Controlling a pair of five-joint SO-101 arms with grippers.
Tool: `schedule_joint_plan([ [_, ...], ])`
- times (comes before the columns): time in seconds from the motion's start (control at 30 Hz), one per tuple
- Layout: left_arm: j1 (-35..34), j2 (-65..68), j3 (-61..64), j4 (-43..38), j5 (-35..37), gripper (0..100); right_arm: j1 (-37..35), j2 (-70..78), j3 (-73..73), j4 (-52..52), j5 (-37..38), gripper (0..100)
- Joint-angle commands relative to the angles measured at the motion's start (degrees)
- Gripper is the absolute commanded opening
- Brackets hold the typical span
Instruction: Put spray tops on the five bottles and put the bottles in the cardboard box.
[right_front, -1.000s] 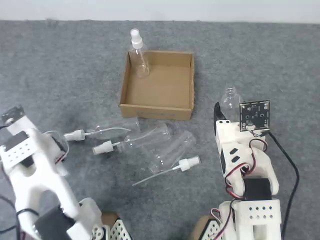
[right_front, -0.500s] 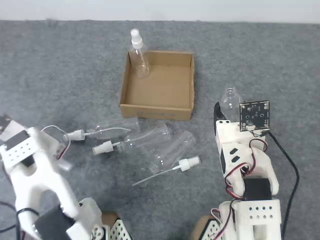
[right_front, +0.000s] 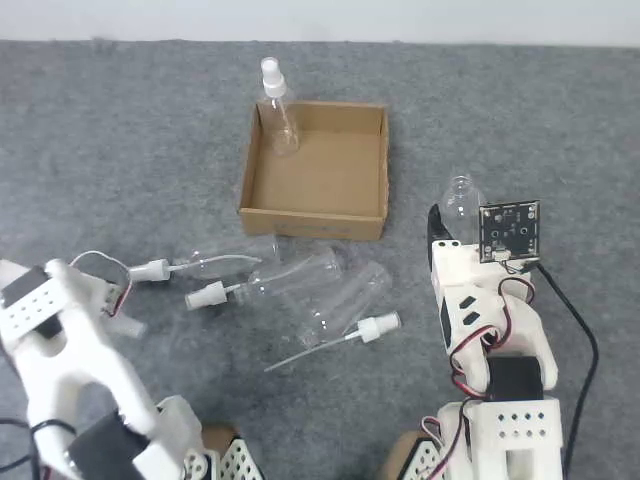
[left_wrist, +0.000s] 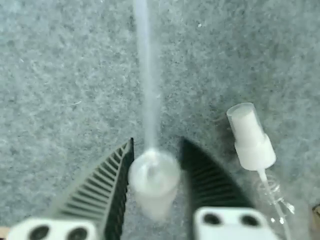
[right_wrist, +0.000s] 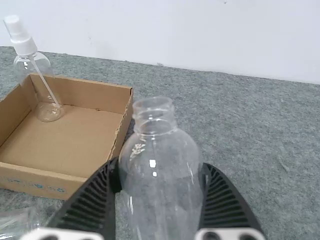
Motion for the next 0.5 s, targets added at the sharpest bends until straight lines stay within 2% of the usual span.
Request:
schedule_joint_plan([
  [0.0,-0.4,-0.6,1.1,-1.5,2.7,30,-0.7,-0.9,-0.3,-1.1,1.1,5.4],
  [0.47,-0.5,-0.8,0.0,-2.3,2.5,30,-0.7,-0.9,-0.3,-1.1,1.1,5.4],
])
